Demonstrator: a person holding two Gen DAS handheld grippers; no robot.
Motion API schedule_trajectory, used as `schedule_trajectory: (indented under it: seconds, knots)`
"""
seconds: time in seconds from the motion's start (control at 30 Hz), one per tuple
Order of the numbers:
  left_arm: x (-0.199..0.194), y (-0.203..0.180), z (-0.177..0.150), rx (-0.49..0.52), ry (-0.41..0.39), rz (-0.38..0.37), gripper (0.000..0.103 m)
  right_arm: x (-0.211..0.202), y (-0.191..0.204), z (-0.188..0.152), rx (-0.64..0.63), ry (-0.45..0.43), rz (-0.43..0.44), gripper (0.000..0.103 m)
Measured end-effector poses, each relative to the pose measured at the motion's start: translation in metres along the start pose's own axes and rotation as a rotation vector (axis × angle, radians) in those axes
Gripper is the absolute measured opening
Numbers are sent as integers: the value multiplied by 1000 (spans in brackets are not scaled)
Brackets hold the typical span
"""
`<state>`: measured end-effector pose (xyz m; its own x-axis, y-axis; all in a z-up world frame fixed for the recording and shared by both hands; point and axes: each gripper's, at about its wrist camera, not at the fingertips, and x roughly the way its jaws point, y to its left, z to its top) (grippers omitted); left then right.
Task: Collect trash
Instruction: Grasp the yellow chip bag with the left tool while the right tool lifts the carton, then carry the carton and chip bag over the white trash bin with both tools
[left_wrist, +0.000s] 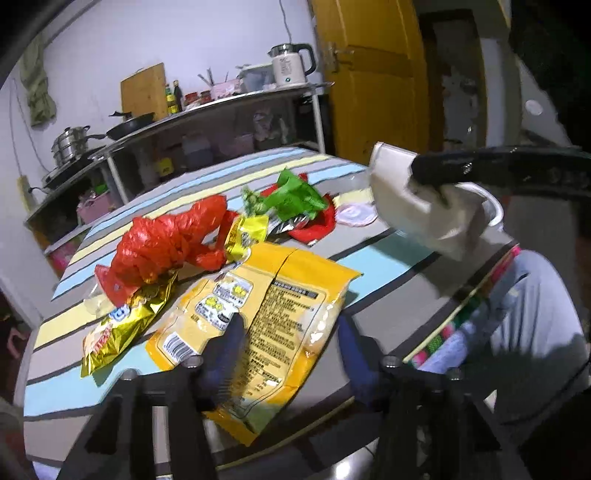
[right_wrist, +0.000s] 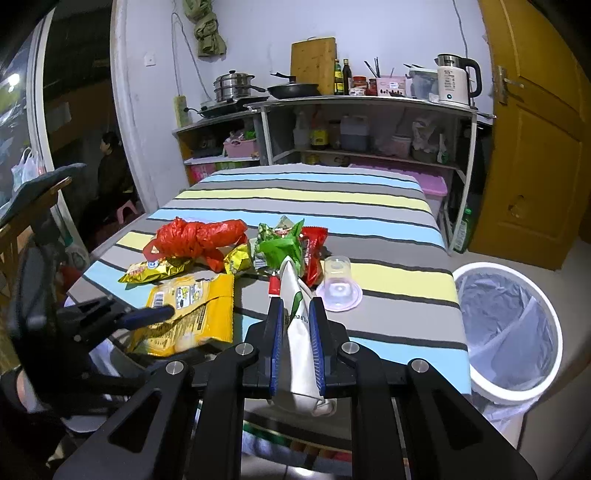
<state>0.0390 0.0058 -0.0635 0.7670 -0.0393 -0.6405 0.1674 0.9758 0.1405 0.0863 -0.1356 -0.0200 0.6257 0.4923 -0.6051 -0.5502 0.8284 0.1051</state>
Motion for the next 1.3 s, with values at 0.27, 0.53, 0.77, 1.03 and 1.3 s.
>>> schedule_trajectory:
  seconds: [0.27,0.53,0.77,1.03,1.3]
  knots:
    - [-8,10,6,-94,-20,12,9,-6,-10,-1,20,-14,-6,15]
    - [-32,26,24,-183,-70,-1,2,-16,-18,0,35,-39,-21,15]
    - [-54,35,46,-247,-124,-33,2,-28,-28,2,55,-67,-37,15]
    - [-57,16,85,-207,-182,-83,1,-44,-52,5,91,-104,-95,15]
    - [-37,-16,133,-169,-217,-182,2,-56,-89,6,135,-133,-183,15]
